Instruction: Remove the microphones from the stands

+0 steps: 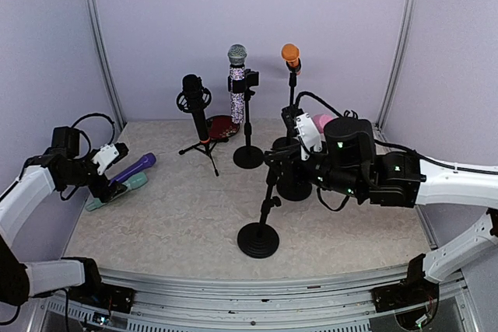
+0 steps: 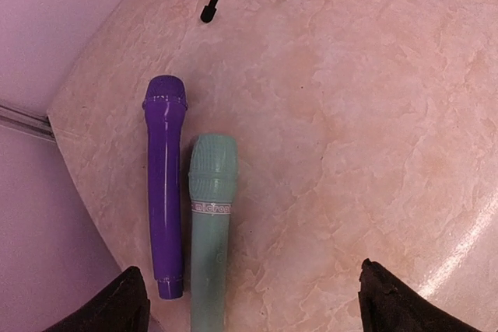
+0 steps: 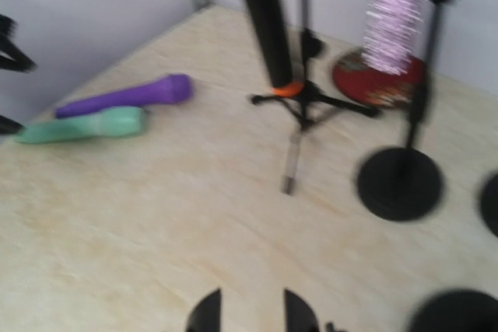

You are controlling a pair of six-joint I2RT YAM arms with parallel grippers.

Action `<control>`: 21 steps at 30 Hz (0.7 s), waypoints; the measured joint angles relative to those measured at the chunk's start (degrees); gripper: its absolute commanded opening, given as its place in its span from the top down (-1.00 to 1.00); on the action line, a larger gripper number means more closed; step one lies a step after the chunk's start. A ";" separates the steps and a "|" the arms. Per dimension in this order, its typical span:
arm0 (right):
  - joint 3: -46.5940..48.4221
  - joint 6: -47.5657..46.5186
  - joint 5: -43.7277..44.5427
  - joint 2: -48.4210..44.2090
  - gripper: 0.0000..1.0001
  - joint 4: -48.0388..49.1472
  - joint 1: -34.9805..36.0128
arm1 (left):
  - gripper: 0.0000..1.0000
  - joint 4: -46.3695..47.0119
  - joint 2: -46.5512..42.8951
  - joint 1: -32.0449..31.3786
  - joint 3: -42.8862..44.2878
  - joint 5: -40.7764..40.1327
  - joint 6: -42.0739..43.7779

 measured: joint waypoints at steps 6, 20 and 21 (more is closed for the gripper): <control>-2.03 0.17 5.18 -7.89 1.00 -8.50 -2.71 | -0.81 -0.26 0.07 -1.46 1.29 -0.09 -0.79; -5.84 -9.09 15.17 -16.26 1.00 -12.81 -18.82 | -0.83 -0.39 0.66 -2.29 3.56 0.02 -2.27; -6.73 -9.92 15.34 -16.55 1.00 -11.65 -20.61 | -0.83 -0.39 0.66 -2.29 3.61 0.02 -2.32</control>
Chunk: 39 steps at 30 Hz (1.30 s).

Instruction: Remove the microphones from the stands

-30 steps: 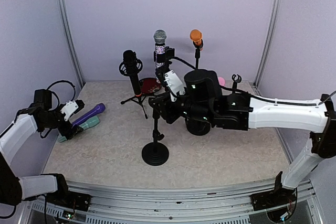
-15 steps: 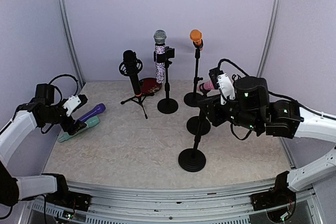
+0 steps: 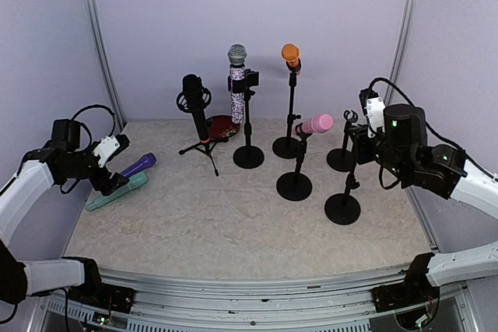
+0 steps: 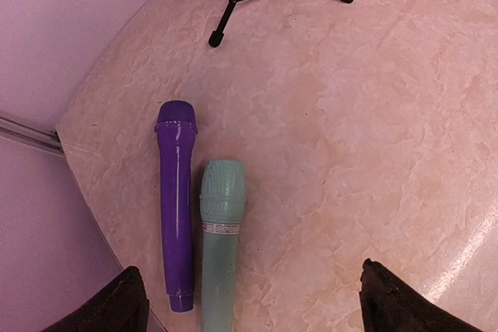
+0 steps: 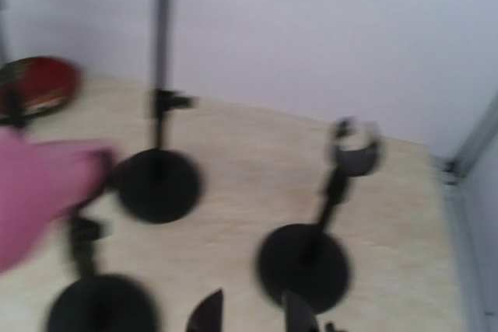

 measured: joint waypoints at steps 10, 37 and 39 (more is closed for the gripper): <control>-6.36 -7.23 -3.34 2.93 1.00 18.84 -14.08 | -0.84 0.00 0.00 -0.02 0.00 -0.07 -0.02; 2.51 -9.35 -13.51 10.40 -1.00 21.55 -26.03 | -0.98 0.02 -0.04 -0.04 0.02 0.26 -0.26; 5.35 -8.31 -14.36 8.92 -1.00 19.82 -26.01 | -0.98 0.00 -0.04 -0.04 0.02 0.61 -0.33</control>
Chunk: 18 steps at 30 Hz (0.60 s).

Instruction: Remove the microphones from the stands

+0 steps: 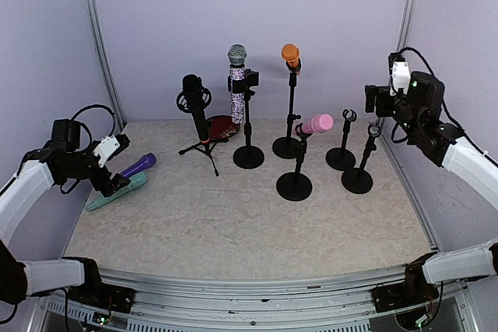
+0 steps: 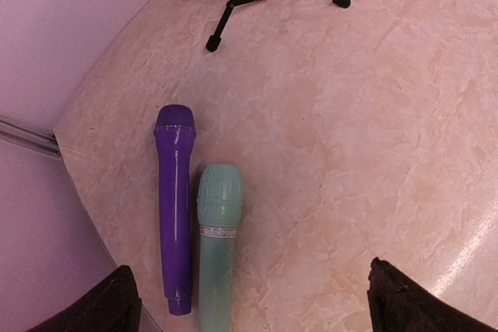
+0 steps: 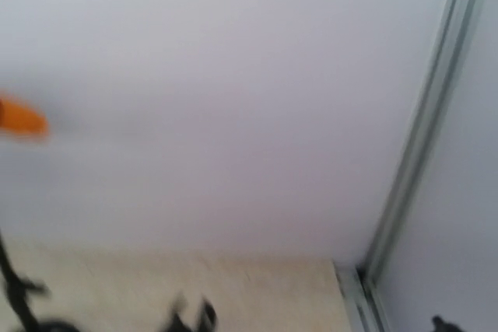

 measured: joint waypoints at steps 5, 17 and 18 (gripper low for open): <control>7.32 0.35 -5.14 -2.34 -1.00 -2.78 3.26 | -0.98 -0.04 0.00 -0.04 0.09 1.55 -0.26; 7.89 1.77 -5.09 1.60 -1.00 -7.93 28.59 | -0.98 -0.66 0.17 -0.31 0.81 4.90 -1.86; 7.87 2.03 -3.98 2.60 -1.00 -8.41 28.89 | -0.98 -0.68 0.22 -0.33 1.05 5.05 -2.01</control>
